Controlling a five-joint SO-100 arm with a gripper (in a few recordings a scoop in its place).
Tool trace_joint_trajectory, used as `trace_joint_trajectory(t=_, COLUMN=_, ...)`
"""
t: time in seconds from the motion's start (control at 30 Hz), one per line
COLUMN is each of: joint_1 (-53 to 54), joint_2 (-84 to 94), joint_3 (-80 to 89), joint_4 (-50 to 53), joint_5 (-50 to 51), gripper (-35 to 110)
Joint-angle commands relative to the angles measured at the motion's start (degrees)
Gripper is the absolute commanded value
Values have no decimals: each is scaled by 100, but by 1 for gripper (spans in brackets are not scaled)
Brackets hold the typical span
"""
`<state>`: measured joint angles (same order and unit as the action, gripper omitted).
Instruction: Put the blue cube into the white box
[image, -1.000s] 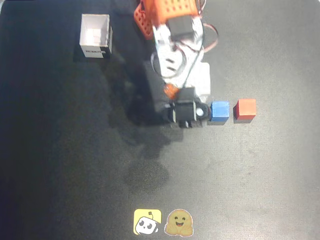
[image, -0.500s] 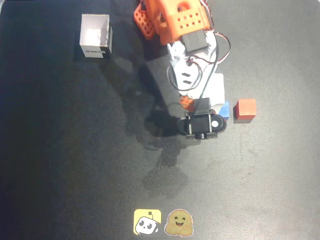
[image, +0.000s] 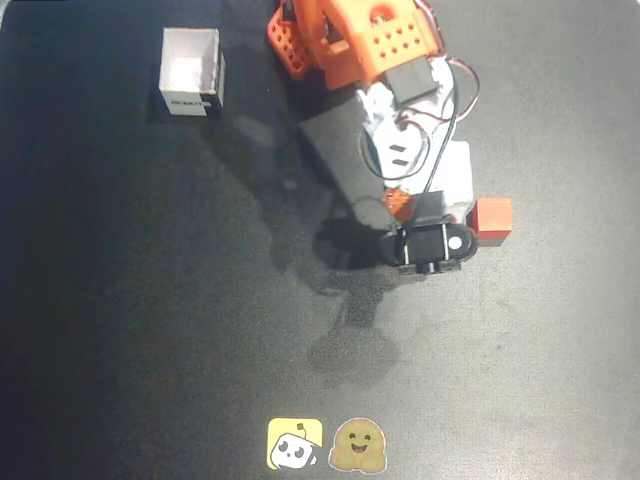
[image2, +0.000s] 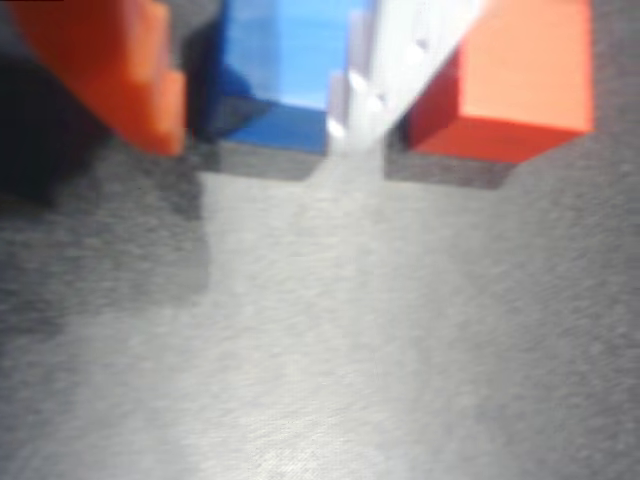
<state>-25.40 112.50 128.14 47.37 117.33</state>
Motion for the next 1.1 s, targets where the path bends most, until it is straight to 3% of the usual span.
trace_joint_trajectory(t=0.0, joint_1=-62, joint_2=18, joint_3=-26, joint_4=-114, joint_5=97, gripper=12)
trace_joint_trajectory(t=1.07, joint_1=-272, joint_2=-448, joint_3=-387, joint_4=88, joint_5=352, gripper=16)
